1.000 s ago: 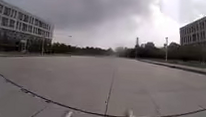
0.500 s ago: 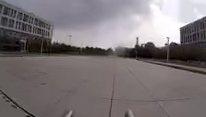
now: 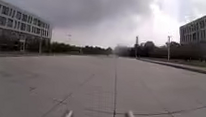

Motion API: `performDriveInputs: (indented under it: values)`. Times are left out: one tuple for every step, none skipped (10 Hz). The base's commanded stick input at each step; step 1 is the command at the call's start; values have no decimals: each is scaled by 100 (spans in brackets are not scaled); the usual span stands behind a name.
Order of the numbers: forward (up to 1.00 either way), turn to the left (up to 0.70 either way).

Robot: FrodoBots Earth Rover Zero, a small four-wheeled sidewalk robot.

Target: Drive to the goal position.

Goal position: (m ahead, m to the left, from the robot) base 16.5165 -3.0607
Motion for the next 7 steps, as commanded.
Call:
performDriveInputs:
  values:
    - [70,0]
    - [70,0]
    - [70,0]
    - [70,0]
    - [70,0]
    - [70,0]
    - [70,0]
